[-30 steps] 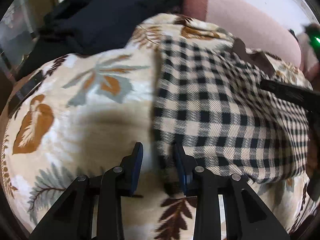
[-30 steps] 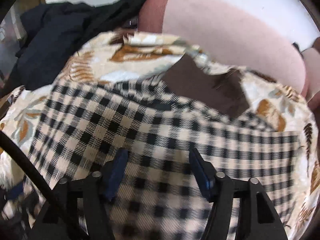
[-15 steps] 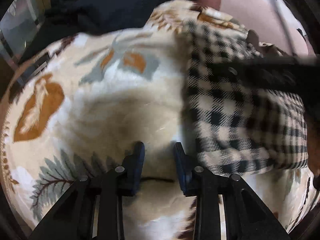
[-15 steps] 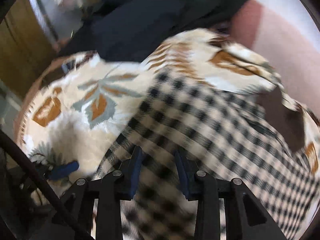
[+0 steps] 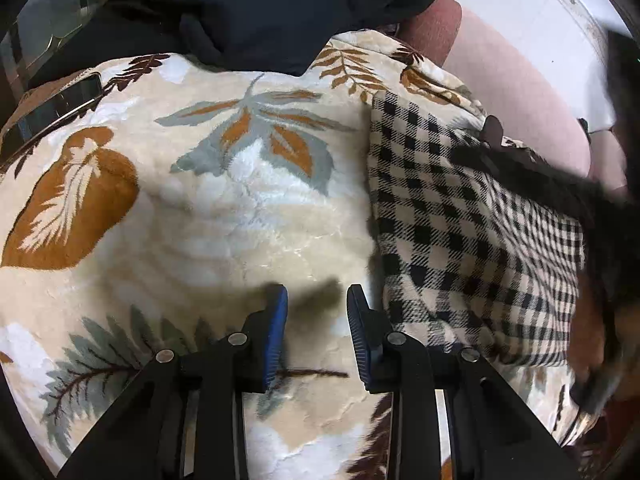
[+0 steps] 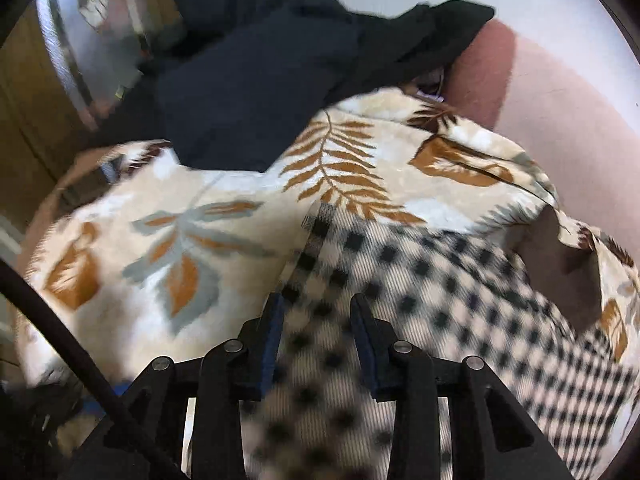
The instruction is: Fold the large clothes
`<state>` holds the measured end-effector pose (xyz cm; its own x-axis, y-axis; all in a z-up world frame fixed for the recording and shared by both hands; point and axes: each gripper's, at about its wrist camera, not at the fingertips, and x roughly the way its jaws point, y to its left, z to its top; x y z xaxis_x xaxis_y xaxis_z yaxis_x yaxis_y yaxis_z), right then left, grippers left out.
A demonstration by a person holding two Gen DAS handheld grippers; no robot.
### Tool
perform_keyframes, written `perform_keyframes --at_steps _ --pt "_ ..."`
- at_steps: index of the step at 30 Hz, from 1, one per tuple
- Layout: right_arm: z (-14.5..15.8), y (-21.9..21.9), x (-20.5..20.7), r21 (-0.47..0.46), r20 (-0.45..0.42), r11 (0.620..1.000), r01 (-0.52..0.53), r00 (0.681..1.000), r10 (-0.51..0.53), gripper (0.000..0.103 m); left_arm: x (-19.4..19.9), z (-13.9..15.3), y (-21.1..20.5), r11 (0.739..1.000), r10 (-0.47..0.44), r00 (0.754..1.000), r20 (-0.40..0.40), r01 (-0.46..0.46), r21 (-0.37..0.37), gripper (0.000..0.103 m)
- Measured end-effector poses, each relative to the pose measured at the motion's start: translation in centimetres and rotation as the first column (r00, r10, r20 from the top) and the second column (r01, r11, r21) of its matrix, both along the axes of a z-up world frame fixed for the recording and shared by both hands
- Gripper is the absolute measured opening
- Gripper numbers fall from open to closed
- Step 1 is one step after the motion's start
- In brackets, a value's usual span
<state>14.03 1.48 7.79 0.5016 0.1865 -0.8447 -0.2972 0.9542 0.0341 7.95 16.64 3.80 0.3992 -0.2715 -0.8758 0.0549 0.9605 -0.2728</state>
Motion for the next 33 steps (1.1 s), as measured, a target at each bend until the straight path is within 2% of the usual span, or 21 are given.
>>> perform_keyframes --at_steps 3,6,10,14,18,21,23,25,29,33 --pt "-0.2 -1.4 -4.0 0.004 0.006 1.0 -0.028 1.0 0.028 0.037 0.1 -0.2 -0.6 1.0 0.001 1.0 -0.011 -0.001 -0.017 0.029" --pt "-1.1 -3.5 -8.7 0.017 0.007 1.0 -0.018 1.0 0.018 0.037 0.9 -0.2 -0.8 1.0 0.008 1.0 -0.012 -0.008 -0.028 0.03" --pt "-2.9 -6.9 -13.1 0.01 -0.02 1.0 0.02 1.0 -0.02 0.037 2.0 -0.5 -1.3 1.0 0.017 1.0 -0.017 -0.017 -0.026 0.032" --pt "-3.3 -13.8 -16.8 0.057 -0.016 0.986 0.16 0.987 -0.159 0.037 1.3 0.2 -2.2 1.0 0.002 1.0 0.025 -0.002 -0.003 0.033" --pt "-2.9 -24.3 -20.0 0.123 -0.004 0.915 0.384 0.922 -0.386 0.037 -1.1 1.1 -5.4 0.996 -0.093 0.992 0.089 0.093 0.009 0.033" --pt "-2.6 -31.4 -21.9 0.208 -0.011 0.841 0.5 0.861 -0.509 0.038 -3.8 2.1 -9.7 0.979 -0.199 0.966 0.163 0.188 0.083 0.033" --pt "-2.4 -35.6 -22.7 0.262 -0.006 0.791 0.552 0.821 -0.571 0.049 -5.7 2.6 -13.2 0.961 -0.267 0.942 0.204 0.245 0.125 0.033" --pt "-2.7 -38.6 -22.4 0.293 -0.011 0.758 0.582 0.795 -0.606 0.054 -7.3 2.8 -16.8 0.941 -0.336 0.918 0.211 0.316 0.124 0.033" --pt "-3.8 -42.6 -20.7 0.385 -0.073 0.71 0.59 0.786 -0.614 0.056 -10.5 2.9 -24.1 0.89 -0.454 0.86 0.23 0.432 0.143 0.033" --pt "-5.4 -44.7 -18.8 0.485 -0.135 0.647 0.588 0.782 -0.609 0.064 -12.8 2.3 -30.6 0.849 -0.528 0.818 0.227 0.509 0.14 0.035"
